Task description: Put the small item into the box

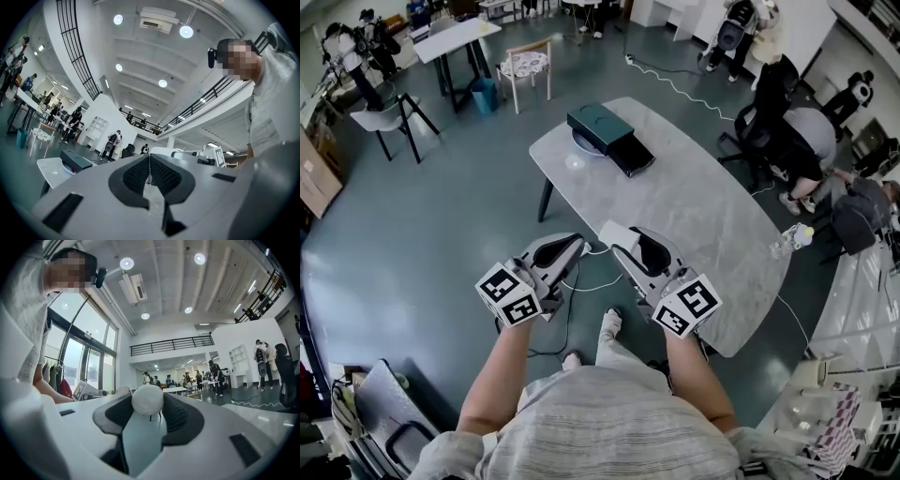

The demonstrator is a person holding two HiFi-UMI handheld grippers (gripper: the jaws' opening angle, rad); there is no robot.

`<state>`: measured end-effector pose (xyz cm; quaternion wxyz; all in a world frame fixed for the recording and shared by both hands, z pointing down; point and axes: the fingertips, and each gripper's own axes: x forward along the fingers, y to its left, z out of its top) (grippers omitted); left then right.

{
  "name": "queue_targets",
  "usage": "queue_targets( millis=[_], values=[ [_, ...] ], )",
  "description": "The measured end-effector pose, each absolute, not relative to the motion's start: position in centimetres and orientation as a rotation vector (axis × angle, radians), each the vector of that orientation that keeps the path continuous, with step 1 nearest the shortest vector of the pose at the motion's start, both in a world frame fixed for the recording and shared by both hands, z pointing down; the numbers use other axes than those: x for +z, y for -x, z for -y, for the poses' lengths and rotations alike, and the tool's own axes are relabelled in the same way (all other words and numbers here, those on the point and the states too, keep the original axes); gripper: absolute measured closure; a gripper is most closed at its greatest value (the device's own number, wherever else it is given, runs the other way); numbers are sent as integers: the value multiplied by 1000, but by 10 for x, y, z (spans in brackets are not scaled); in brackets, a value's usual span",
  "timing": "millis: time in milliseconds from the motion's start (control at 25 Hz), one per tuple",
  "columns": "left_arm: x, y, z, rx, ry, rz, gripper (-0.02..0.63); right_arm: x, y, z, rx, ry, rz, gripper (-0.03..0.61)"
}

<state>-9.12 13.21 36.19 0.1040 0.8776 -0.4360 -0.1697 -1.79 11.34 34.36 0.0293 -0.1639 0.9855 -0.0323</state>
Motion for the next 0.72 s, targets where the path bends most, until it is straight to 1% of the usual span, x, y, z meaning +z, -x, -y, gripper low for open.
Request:
queue_targets(
  millis=[440, 720],
  values=[
    [359, 70, -35, -430, -2613, 1254, 592, 344, 17, -12, -100, 450, -3031, 377],
    [362, 61, 32, -422, -2582, 1298, 592, 352, 4, 54, -148, 419, -3045, 377]
  ],
)
